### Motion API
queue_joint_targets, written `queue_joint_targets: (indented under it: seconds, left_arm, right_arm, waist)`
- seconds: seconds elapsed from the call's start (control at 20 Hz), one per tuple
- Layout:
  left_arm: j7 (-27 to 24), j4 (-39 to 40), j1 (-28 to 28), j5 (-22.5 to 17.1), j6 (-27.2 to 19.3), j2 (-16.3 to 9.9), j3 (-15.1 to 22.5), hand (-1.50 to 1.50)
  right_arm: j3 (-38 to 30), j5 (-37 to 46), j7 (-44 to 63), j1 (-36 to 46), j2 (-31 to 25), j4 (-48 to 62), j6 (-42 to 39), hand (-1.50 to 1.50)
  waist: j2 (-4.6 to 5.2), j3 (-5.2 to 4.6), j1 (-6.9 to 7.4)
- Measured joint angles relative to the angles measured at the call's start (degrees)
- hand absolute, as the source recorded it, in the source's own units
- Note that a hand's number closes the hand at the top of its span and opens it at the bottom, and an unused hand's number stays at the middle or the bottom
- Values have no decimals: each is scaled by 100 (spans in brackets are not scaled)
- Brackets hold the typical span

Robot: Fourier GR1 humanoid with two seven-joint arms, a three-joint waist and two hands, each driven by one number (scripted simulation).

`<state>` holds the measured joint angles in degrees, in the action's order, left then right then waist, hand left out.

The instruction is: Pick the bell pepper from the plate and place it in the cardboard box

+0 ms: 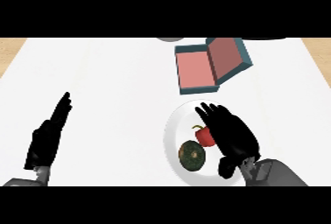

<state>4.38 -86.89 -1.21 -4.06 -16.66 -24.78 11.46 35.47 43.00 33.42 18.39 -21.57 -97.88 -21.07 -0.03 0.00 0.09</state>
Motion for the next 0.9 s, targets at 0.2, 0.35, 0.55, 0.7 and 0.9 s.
queue_joint_targets:
  seconds: [0.2,0.35,0.55,0.7,0.9]
  left_arm:
    - [-105,103,33,155,179,141,-172,0]
    - [3,-47,99,283,272,207,-294,0]
    - [109,-233,195,452,369,339,-387,0]
    - [121,-175,136,584,462,473,-477,0]
    - [107,-244,225,715,602,595,-634,0]
  right_arm:
    - [-177,316,-331,-163,138,134,0,-150]
    - [-331,504,-425,-171,346,214,-108,-150]
    - [-438,804,-654,-275,559,409,-32,-150]
    - [-505,1034,-815,-330,760,580,57,-150]
    - [-688,1237,-877,-307,998,656,-98,-150]
  waist:
    - [0,-1,0]
    - [0,1,4]
    - [0,1,7]
    - [0,0,4]
    - [0,0,6]
